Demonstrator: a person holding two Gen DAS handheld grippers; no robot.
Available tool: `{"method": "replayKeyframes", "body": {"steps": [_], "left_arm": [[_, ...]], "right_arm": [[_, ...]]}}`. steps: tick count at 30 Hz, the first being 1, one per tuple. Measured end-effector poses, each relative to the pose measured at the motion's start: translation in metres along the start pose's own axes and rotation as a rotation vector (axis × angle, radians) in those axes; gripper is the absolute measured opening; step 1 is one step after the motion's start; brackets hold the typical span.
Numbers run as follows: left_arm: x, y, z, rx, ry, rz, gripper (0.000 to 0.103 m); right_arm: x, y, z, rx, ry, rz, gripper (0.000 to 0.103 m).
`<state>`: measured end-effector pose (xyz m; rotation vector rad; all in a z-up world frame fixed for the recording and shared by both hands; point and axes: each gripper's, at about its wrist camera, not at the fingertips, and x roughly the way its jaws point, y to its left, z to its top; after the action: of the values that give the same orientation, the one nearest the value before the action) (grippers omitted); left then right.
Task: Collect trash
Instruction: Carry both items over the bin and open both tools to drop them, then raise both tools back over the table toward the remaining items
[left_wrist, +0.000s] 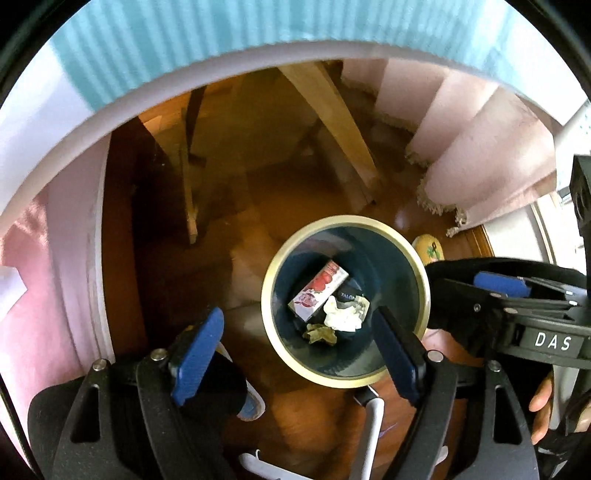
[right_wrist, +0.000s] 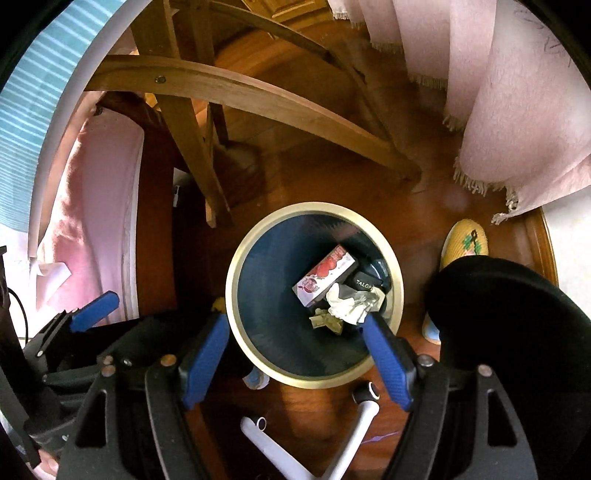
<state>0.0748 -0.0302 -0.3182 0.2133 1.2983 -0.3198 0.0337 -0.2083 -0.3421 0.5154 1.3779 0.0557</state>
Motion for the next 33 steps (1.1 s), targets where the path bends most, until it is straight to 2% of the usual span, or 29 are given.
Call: {"method": "replayKeyframes", "body": {"steps": [13, 17, 20, 24, 30, 33], "left_arm": [[-0.028, 0.015, -0.004, -0.072, -0.066, 0.015, 0.081], [-0.058, 0.025, -0.003, -0.111, -0.121, -0.016, 0.081], [-0.087, 0.029, -0.004, -0.108, -0.159, -0.022, 0.081], [-0.127, 0.031, -0.001, -0.062, -0.183, -0.005, 0.081], [-0.194, 0.044, 0.012, -0.057, -0.285, -0.024, 0.081], [-0.224, 0.052, 0.026, -0.067, -0.316, -0.042, 0.081]], "right_arm": [[-0.015, 0.014, -0.001, -0.076, -0.05, -0.044, 0.076], [-0.034, 0.023, -0.003, -0.121, -0.092, -0.062, 0.076], [-0.05, 0.04, -0.006, -0.214, -0.121, -0.078, 0.076], [-0.082, 0.073, -0.006, -0.36, -0.189, -0.085, 0.076], [-0.158, 0.114, -0.013, -0.554, -0.3, -0.062, 0.076], [-0.201, 0.124, -0.012, -0.586, -0.379, -0.039, 0.076]]}}
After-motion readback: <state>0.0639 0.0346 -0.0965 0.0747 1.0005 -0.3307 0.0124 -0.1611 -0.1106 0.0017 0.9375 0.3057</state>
